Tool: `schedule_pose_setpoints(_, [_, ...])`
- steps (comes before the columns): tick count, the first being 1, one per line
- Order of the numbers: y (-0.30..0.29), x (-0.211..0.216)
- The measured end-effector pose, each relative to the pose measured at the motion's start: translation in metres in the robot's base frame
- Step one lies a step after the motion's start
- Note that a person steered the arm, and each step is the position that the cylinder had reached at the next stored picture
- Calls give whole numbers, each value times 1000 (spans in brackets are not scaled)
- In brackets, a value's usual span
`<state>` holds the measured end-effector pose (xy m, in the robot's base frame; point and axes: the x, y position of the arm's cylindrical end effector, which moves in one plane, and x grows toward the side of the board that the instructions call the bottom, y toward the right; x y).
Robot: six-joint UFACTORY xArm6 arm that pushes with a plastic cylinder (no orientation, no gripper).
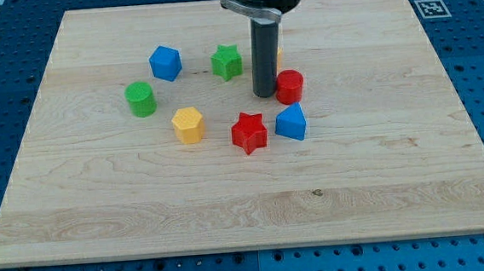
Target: Move the red star hexagon and green star to form a triangle
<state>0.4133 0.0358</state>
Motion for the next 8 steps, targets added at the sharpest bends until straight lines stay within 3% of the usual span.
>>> schedule_pose_setpoints(8, [-52,43])
